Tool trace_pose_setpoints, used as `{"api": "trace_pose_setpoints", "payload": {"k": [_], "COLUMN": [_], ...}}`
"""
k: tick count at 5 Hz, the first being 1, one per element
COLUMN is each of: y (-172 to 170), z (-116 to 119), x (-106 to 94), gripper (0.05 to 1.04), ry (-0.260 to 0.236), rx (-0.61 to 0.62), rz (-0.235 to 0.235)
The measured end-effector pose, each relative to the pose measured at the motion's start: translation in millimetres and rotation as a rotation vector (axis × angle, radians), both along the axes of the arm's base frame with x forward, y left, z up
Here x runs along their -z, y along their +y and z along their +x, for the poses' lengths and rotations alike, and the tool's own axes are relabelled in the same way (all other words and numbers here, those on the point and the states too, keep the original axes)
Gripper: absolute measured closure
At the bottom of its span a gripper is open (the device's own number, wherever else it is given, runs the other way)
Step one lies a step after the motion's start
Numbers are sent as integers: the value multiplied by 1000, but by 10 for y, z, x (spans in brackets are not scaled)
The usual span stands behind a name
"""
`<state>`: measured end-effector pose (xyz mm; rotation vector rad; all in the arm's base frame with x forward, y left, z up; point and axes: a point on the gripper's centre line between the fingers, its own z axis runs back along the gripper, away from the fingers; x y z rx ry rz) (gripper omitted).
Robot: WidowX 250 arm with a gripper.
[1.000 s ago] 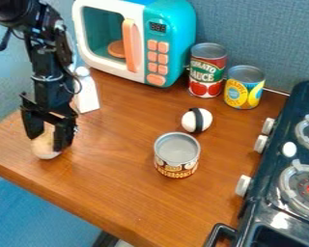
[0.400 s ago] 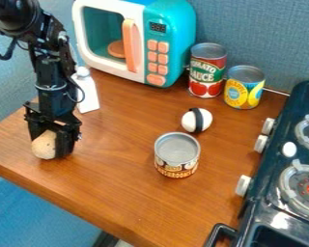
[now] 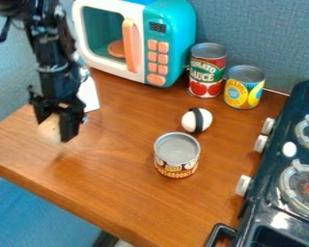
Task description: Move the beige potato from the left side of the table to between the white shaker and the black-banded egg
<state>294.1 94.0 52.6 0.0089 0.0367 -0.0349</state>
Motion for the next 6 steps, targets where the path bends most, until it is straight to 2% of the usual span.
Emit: {"api": "trace_pose_setpoints", "payload": {"k": [1,2,3,4,5,6], "y": [-330,-538,-693,-698,-664,-660], "z": [334,661,911,982,971,916], "x": [-259,-174,-94,45,144,328], "gripper": [432,432,432,432,432,443], "ry": [-81,-87,-94,-60,-37,-14], "rx": [82,113,131,116,116,121], "rz": [-36,-85,-102,-100,-81,-79]}}
